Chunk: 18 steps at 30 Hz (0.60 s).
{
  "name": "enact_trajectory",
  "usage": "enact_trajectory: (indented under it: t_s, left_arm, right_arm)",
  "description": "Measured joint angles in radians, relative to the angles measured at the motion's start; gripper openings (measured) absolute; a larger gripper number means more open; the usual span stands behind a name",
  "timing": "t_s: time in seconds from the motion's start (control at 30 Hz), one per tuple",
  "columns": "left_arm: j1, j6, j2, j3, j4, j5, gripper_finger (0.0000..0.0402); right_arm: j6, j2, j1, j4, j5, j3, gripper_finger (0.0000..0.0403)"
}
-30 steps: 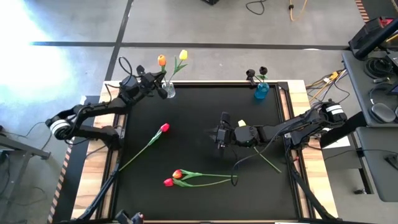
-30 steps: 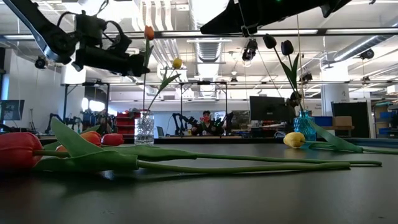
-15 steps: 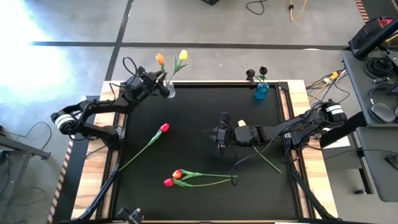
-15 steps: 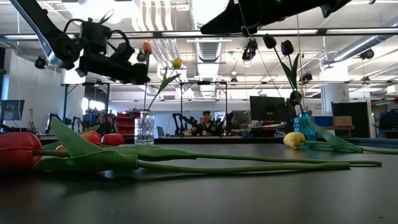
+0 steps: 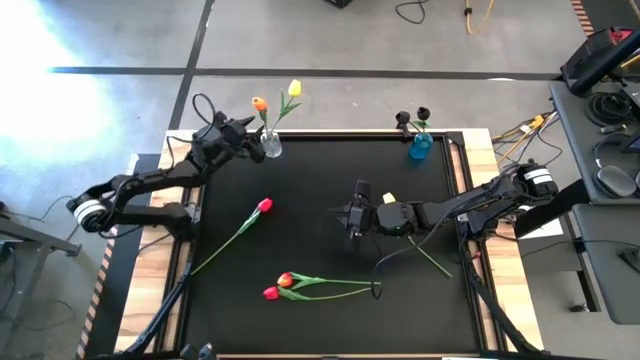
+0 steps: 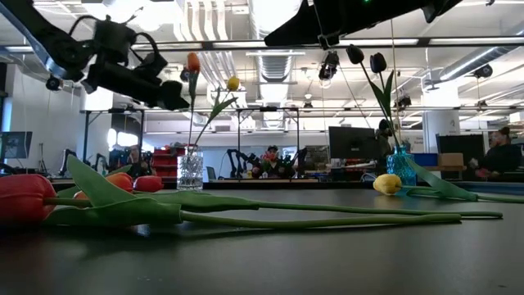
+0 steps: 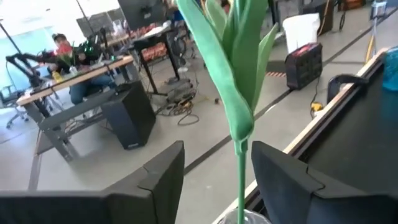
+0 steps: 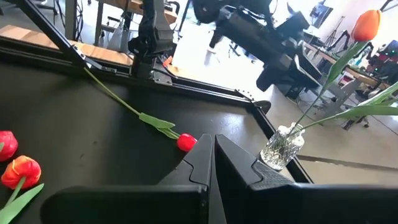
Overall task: Sort flowers into vase by color
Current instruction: Put the top orange flower into the transparent vase, then put the bottom red flower into the blue vase
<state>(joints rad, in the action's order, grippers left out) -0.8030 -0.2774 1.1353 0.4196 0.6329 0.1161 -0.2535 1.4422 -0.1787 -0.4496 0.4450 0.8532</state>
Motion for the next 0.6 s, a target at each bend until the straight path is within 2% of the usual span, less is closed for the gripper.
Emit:
enact_trajectory:
  t_s: [0.3,0.47,0.6]
  left_arm:
    - [0.071,0.061,-0.214,-0.151,0.003,-0.084,0.0173]
    - [0.191,0.096,-0.318,-0.232,0.023,-0.127,0.0173]
    - [0.299,0.096,-0.372,-0.272,0.031,-0.129,0.0173]
  right_arm:
    - [0.057,0.0,0.0,0.007,0.0,0.0,0.0012]
    - [0.118,0.0,0.0,0.074,0.001,0.002,0.002]
    - [0.165,0.0,-0.003,0.112,0.004,0.002,0.0049]
